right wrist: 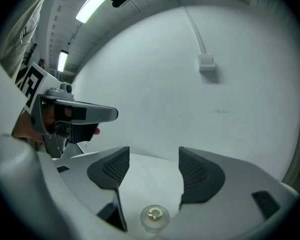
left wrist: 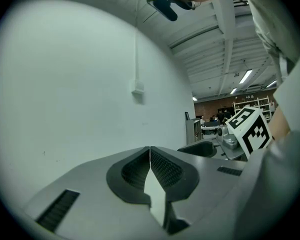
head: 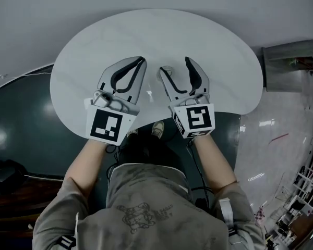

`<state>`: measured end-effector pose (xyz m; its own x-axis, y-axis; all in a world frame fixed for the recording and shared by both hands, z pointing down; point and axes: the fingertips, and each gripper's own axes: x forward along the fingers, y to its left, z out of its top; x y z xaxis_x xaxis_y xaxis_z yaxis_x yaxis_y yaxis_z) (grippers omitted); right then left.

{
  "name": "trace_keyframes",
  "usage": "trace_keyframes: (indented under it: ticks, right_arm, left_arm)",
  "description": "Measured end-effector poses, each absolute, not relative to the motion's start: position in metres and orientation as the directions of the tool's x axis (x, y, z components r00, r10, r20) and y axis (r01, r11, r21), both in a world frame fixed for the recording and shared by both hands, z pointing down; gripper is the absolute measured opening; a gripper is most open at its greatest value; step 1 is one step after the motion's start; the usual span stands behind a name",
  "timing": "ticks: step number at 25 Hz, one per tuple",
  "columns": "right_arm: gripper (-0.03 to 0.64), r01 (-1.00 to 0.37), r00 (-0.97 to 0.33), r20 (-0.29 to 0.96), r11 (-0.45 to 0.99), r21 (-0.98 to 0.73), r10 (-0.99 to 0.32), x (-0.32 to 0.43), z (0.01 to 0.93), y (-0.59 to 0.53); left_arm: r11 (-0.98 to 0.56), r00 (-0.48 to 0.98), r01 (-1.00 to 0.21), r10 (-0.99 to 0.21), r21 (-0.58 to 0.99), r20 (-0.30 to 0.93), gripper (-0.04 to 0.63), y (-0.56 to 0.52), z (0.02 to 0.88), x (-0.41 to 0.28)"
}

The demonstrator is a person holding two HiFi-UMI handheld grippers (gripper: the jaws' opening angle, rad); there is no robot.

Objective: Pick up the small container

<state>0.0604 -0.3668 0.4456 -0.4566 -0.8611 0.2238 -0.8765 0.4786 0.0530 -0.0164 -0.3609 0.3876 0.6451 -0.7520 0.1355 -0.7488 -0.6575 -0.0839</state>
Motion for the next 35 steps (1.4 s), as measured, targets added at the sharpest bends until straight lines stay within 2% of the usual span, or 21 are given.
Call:
trace_keyframes:
  ticks: [5, 18, 30, 35]
  right_arm:
    - [0.296, -0.874, -0.458, 0.283, 0.485, 0.028, -0.842, 0.059, 0.488, -0.379]
    - [0.342, -0.886, -0.442, 0.345, 0.463, -0.022, -0.828, 0.061, 0.591, -0.402]
    - [0.347, -0.891, -0.412, 0.476, 0.452, -0.032, -0.777, 0.055, 0.655, -0.401]
    - [0.344, -0.914, -0.368, 0.502, 0.405, -0.039, -0.783, 0.061, 0.668, -0.401]
  left_arm:
    - [-0.673, 0.654, -0.735, -0.735, -0.077, 0.182, 0.018, -0.374, 0.427, -0.011]
    - [-0.699, 0.661, -0.713, -0.694, -0.049, 0.285, 0.018, -0.391, 0.527, -0.005]
    - [-0.713, 0.671, -0.701, -0.669, -0.021, 0.319, 0.02, -0.387, 0.566, -0.008]
    - [-0.71, 0.665, -0.704, -0.664, -0.008, 0.341, 0.018, -0.385, 0.577, -0.011]
